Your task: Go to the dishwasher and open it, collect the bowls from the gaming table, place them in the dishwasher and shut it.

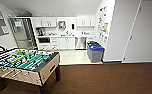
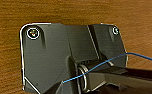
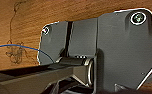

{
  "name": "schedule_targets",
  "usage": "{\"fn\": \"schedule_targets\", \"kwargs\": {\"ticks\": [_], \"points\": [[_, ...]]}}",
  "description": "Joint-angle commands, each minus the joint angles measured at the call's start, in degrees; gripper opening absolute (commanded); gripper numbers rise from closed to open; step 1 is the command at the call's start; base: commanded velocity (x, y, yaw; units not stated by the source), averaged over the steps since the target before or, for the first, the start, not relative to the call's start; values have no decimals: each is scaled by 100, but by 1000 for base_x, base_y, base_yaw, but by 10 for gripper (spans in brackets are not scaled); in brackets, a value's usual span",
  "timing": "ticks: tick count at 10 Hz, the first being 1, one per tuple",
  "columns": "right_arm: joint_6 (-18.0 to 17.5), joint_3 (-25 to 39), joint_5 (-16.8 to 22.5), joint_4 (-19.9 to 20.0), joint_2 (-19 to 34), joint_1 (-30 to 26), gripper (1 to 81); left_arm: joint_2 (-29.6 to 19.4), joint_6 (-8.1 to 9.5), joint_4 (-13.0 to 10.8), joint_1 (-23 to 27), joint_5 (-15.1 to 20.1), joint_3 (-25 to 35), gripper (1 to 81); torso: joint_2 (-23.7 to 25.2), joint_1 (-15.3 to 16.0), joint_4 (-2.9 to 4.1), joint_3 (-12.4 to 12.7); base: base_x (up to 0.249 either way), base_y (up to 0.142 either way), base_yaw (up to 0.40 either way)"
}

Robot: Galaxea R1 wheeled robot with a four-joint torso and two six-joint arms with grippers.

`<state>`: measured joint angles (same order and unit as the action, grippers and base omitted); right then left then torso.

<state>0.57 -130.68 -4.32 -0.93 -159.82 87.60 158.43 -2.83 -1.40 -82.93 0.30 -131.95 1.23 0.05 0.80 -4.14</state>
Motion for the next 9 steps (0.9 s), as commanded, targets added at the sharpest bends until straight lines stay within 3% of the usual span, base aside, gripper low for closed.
{"fn": "schedule_targets", "kwargs": {"ticks": [1, 9], "points": [[13, -25, 317, 49, 18, -273, 811, -83, -24, 61, 299, 304, 55, 811, 0, 2, 0, 0, 84, 0, 0], [31, -70, 326, 14, -53, -255, 811, -83, -16, 61, 290, 304, 55, 811, 0, 2, 0, 0, 109, 0, 0]]}}
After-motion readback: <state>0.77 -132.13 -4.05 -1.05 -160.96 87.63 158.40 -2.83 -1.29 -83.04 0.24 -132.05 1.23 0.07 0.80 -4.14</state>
